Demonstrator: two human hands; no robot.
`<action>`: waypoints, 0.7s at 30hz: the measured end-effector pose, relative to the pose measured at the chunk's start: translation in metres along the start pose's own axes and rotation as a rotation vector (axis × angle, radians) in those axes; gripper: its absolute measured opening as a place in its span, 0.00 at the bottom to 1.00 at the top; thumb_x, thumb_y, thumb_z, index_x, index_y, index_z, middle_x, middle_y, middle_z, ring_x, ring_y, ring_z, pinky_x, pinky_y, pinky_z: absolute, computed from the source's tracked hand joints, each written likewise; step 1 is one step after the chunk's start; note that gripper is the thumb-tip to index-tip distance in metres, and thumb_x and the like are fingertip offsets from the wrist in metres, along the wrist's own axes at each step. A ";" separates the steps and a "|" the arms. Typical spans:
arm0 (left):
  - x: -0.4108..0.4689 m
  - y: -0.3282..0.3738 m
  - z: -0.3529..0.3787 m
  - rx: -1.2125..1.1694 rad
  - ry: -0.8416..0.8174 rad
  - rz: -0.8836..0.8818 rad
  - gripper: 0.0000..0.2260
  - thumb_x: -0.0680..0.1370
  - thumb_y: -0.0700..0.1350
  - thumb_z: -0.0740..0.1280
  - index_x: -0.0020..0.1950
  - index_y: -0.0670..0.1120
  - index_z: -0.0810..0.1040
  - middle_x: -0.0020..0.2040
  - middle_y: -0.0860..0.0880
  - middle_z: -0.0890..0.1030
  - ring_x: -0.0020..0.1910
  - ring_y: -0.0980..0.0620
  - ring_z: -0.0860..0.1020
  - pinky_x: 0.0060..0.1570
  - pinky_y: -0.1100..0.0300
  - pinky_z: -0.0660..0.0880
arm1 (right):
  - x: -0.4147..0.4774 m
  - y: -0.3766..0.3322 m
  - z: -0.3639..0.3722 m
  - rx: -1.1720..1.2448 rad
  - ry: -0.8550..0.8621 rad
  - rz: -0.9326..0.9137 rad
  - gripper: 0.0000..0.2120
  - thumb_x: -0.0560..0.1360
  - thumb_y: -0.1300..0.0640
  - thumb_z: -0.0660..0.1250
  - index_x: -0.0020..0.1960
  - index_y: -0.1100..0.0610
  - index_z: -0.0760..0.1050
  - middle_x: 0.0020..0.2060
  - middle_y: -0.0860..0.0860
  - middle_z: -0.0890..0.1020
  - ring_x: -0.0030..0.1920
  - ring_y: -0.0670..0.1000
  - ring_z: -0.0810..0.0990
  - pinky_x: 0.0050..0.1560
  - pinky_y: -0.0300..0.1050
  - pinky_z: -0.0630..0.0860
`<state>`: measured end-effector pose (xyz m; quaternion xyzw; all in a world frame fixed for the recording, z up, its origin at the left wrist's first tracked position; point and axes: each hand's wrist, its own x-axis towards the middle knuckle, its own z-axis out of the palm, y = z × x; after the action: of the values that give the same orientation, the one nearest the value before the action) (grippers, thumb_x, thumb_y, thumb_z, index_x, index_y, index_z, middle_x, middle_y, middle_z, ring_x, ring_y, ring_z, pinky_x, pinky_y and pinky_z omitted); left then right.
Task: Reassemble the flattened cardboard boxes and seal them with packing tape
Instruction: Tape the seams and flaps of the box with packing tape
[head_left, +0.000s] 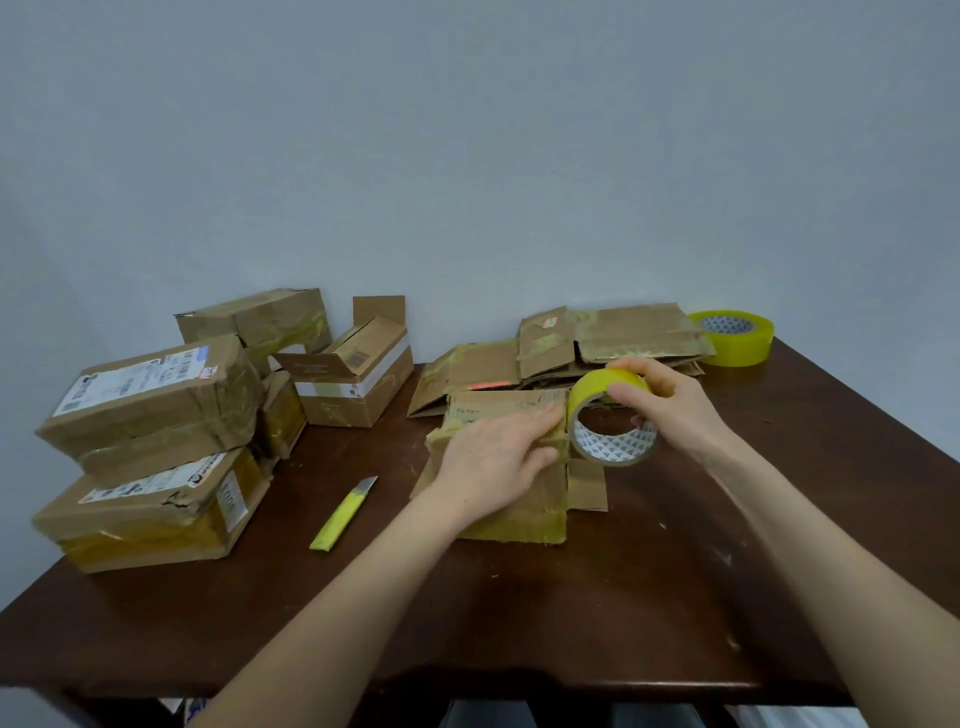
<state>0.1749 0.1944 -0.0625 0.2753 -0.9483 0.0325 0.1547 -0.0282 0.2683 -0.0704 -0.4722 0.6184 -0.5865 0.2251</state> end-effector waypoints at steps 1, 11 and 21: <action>-0.002 -0.007 -0.002 0.005 -0.023 -0.062 0.22 0.82 0.58 0.53 0.75 0.56 0.60 0.75 0.58 0.62 0.72 0.56 0.64 0.66 0.55 0.67 | 0.000 -0.001 0.000 -0.003 0.002 0.000 0.09 0.74 0.56 0.70 0.53 0.46 0.77 0.47 0.48 0.80 0.45 0.44 0.78 0.45 0.45 0.75; -0.005 -0.061 0.003 -0.518 -0.068 -0.714 0.22 0.82 0.53 0.53 0.74 0.44 0.64 0.71 0.43 0.70 0.69 0.43 0.67 0.65 0.52 0.66 | -0.003 0.010 0.005 0.068 0.001 0.047 0.08 0.76 0.56 0.68 0.53 0.45 0.77 0.48 0.50 0.82 0.48 0.49 0.79 0.49 0.43 0.77; 0.027 0.015 0.016 0.122 -0.055 -0.039 0.31 0.80 0.57 0.55 0.79 0.48 0.47 0.79 0.50 0.50 0.77 0.52 0.52 0.74 0.53 0.55 | -0.016 0.020 -0.004 0.246 -0.057 0.118 0.20 0.71 0.61 0.73 0.62 0.54 0.77 0.44 0.49 0.83 0.43 0.45 0.82 0.42 0.34 0.77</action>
<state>0.1406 0.1906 -0.0690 0.3034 -0.9429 0.0794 0.1122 -0.0308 0.2806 -0.0930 -0.4204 0.5619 -0.6300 0.3326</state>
